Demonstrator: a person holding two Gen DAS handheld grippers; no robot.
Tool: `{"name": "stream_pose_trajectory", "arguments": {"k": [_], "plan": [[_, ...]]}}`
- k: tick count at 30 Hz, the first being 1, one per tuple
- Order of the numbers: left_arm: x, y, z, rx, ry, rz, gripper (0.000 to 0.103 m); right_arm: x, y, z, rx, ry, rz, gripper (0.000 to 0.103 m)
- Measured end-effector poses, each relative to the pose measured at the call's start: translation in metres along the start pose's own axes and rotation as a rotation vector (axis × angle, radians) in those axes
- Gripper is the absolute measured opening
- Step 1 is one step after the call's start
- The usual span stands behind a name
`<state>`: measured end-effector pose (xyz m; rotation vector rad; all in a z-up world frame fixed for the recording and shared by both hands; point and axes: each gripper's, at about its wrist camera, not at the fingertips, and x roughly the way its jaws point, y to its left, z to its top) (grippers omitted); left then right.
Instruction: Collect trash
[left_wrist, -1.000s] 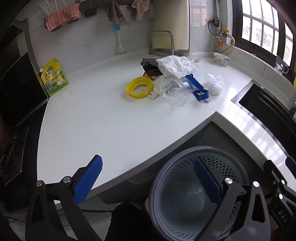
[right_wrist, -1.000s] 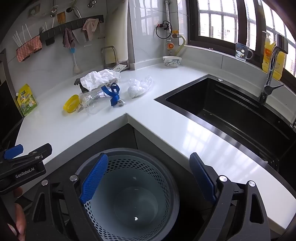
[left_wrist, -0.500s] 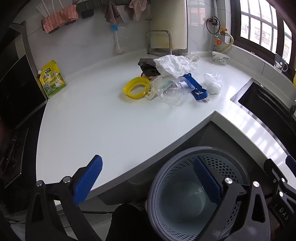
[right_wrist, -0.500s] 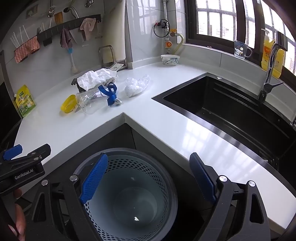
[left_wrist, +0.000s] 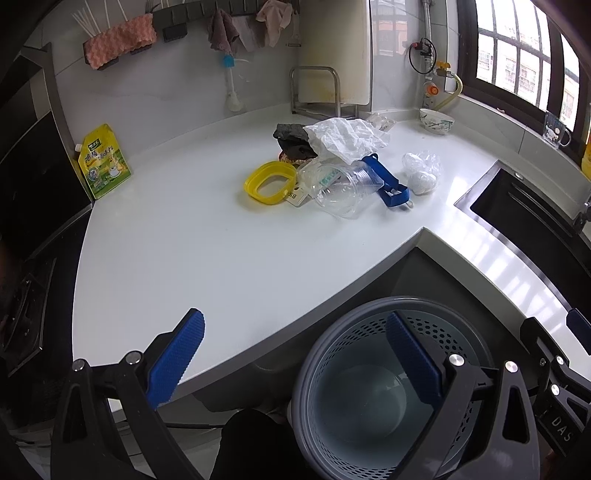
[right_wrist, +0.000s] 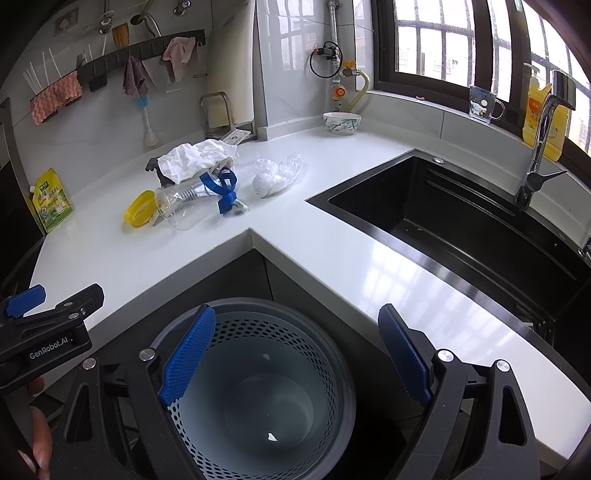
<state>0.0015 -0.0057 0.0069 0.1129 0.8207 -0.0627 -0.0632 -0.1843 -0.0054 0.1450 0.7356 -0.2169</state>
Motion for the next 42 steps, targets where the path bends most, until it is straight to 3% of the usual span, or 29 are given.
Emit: {"name": "stream_pose_trajectory", "arguments": {"k": [42], "plan": [[-0.0057, 0.0049, -0.0029, -0.003, -0.012, -0.001, 0.097, -0.0034, -0.0008, -0.0013, 0.003, -0.004, 0.004, 0.086]]}}
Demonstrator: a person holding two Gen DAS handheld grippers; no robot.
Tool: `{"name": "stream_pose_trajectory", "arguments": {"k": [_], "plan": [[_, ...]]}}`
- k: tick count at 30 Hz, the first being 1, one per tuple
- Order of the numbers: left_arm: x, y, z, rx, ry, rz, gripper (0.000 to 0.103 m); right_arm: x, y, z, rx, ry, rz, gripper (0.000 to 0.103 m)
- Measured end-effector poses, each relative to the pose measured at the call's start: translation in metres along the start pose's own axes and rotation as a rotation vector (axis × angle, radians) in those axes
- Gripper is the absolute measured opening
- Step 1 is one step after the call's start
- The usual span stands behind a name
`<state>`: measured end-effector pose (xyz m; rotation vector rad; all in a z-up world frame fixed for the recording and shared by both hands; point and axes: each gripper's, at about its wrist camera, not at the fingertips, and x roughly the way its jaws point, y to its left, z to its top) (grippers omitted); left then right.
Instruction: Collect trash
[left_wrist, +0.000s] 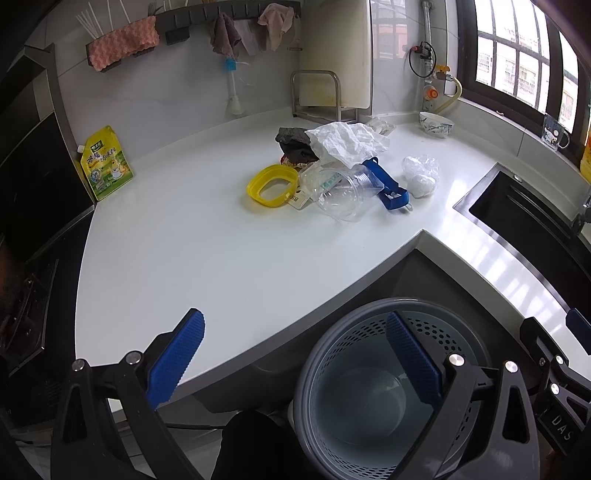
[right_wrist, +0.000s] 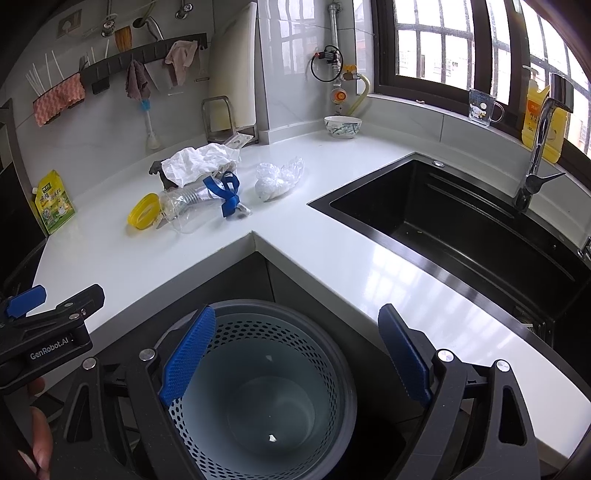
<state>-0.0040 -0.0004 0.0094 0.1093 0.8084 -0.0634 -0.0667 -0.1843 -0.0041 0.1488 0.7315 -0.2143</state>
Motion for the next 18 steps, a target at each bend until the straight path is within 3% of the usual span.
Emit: {"name": "stream_pose_trajectory", "arguments": {"k": [18], "plan": [[0.0078, -0.0044, 0.0014, 0.006, 0.015, 0.003, 0.097, 0.0088, -0.0007, 0.0004, 0.006, 0.017, 0.007, 0.086]]}}
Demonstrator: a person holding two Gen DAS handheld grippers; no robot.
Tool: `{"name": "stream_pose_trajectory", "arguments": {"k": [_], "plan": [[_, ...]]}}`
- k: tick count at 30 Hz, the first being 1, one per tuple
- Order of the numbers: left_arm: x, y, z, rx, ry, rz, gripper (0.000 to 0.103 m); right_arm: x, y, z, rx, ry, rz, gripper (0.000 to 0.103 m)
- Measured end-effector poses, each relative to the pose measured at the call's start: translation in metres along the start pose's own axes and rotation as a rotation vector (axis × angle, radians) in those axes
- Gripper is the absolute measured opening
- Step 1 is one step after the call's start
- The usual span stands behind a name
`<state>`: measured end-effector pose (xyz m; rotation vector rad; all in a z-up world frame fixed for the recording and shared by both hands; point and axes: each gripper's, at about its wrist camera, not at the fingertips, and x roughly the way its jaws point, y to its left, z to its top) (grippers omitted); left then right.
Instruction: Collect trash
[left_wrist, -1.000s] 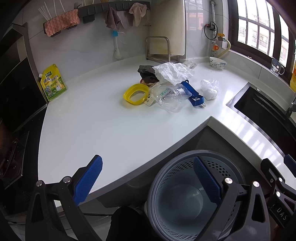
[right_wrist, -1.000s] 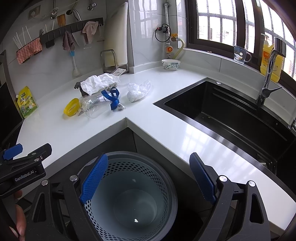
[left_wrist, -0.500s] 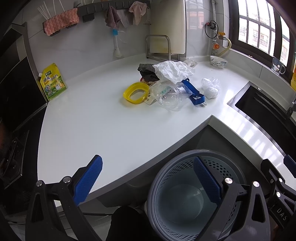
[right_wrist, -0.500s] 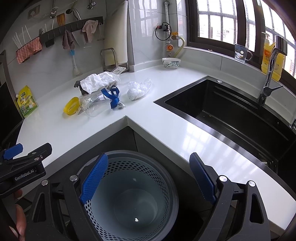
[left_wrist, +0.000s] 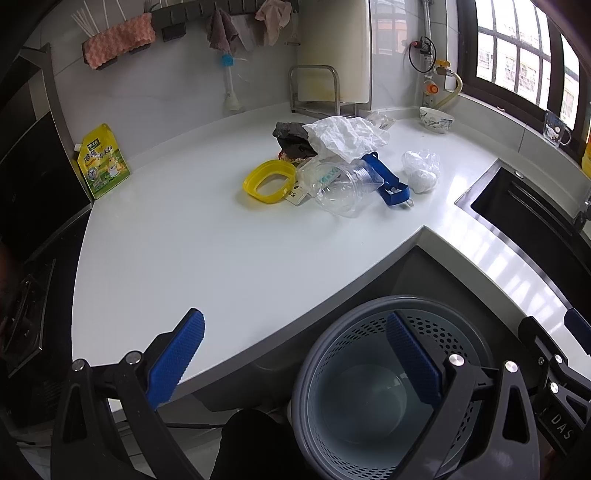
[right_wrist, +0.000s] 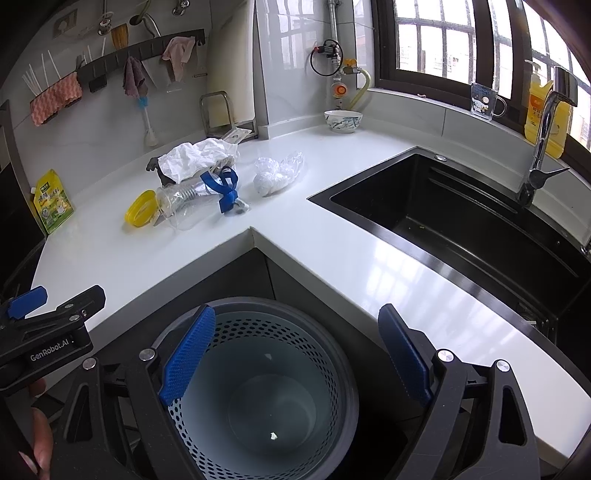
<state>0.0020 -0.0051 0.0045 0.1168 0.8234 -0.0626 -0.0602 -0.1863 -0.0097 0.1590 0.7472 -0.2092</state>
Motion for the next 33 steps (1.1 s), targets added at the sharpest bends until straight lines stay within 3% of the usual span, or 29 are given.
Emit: {"name": "stream_pose_trajectory", "arguments": {"k": [17, 26, 33], "plan": [[0.022, 0.008, 0.006, -0.025, 0.018, 0.038, 0.097, 0.031, -0.006, 0.003, 0.006, 0.035, 0.067, 0.086], [0.057, 0.034, 0.037, -0.078, 0.033, 0.070, 0.097, 0.066, -0.010, 0.036, 0.004, 0.038, 0.086, 0.086], [0.096, 0.050, 0.071, -0.086, 0.030, 0.045, 0.097, 0.097, -0.015, 0.075, 0.014, 0.042, 0.094, 0.086]]}}
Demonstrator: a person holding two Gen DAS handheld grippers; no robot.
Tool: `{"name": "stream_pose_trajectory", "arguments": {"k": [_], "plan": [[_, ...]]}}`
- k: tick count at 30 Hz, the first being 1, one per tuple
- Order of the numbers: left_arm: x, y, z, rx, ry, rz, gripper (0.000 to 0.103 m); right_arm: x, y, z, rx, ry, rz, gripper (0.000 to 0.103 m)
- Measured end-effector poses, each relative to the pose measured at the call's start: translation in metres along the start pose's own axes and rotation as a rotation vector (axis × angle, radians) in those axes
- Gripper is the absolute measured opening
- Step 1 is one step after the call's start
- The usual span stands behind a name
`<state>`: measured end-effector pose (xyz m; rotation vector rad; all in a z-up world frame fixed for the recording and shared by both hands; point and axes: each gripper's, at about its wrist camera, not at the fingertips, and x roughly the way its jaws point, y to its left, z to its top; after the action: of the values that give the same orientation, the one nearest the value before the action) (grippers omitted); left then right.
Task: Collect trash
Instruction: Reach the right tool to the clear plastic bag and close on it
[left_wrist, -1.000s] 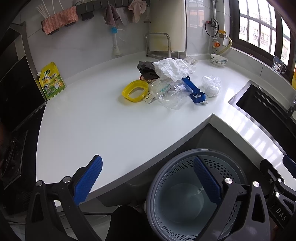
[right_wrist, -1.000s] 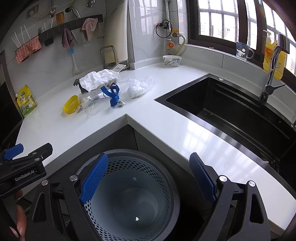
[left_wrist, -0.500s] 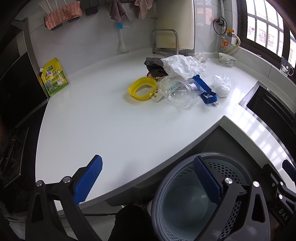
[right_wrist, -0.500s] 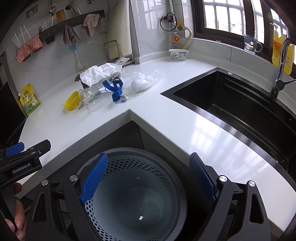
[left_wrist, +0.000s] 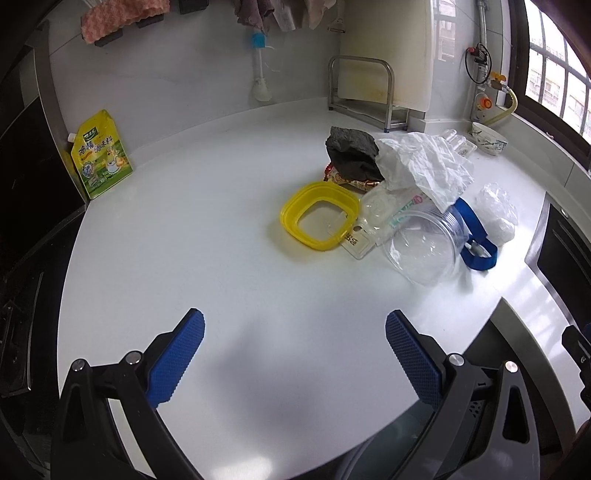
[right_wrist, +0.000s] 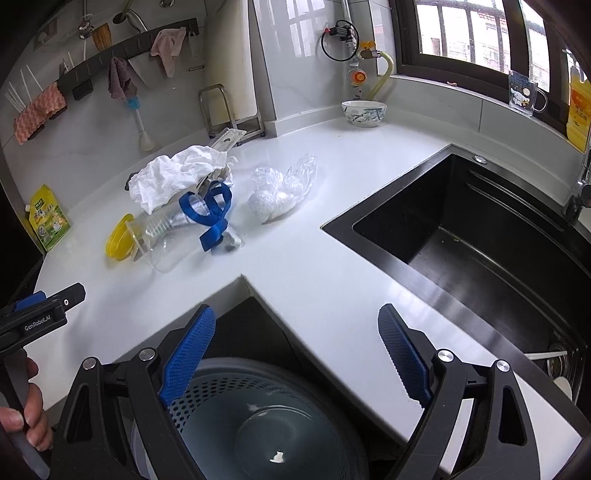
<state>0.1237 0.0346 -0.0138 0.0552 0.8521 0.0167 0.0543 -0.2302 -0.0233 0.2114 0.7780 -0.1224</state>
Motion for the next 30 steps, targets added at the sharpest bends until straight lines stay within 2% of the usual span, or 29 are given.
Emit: {"name": "stream_pose_trajectory", "arguments": {"k": [7, 17, 20, 30], "plan": [[0.029, 0.004, 0.026, -0.007, -0.011, -0.009, 0.097, 0.032, -0.006, 0.043, 0.003, -0.002, -0.016, 0.086], [0.055, 0.003, 0.042, 0.006, -0.016, -0.054, 0.097, 0.089, 0.002, 0.089, 0.022, 0.031, -0.013, 0.086], [0.056, 0.004, 0.044, -0.001, -0.028, -0.074, 0.097, 0.103, 0.006, 0.098, 0.036, 0.050, 0.006, 0.086], [0.065, 0.005, 0.047, 0.009, -0.013, -0.100, 0.097, 0.153, 0.012, 0.106, 0.042, 0.134, -0.055, 0.086]]}}
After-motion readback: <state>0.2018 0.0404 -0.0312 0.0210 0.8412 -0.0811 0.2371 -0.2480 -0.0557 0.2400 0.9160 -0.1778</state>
